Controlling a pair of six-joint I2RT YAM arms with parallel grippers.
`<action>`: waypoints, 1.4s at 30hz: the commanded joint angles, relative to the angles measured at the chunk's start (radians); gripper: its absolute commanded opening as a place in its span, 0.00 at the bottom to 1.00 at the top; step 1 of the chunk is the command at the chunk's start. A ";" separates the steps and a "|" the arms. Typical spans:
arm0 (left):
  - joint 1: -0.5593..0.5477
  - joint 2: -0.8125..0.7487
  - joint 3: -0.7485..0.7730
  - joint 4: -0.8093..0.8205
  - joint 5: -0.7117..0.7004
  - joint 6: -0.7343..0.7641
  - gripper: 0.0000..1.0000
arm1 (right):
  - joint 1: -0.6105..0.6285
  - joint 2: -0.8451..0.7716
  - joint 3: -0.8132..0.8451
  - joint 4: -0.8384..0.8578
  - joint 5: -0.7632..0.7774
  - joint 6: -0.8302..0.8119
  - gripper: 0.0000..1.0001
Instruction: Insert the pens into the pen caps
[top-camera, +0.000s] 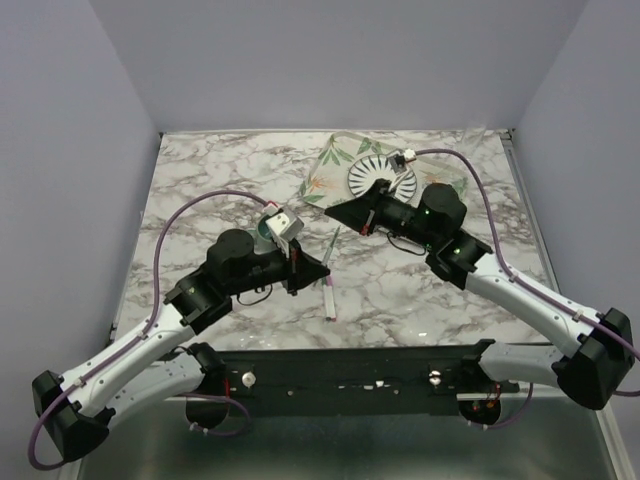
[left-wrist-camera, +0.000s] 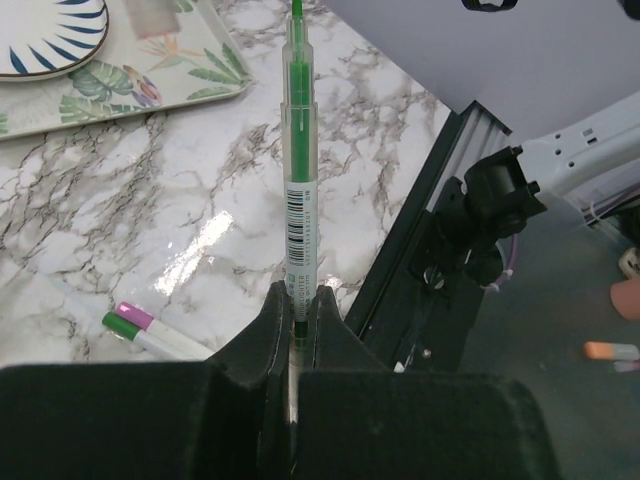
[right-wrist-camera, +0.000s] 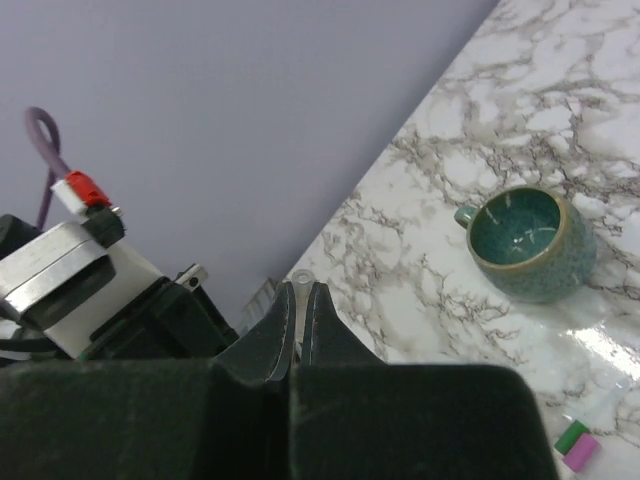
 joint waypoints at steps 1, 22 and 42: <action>0.044 -0.032 -0.012 0.082 0.103 -0.053 0.00 | 0.010 -0.095 -0.057 0.231 0.077 0.034 0.01; 0.078 -0.049 -0.022 0.103 0.114 -0.053 0.00 | 0.025 -0.138 -0.138 0.328 0.091 0.005 0.01; 0.081 -0.063 -0.025 0.099 0.095 -0.048 0.00 | 0.039 -0.164 -0.180 0.336 0.089 0.006 0.01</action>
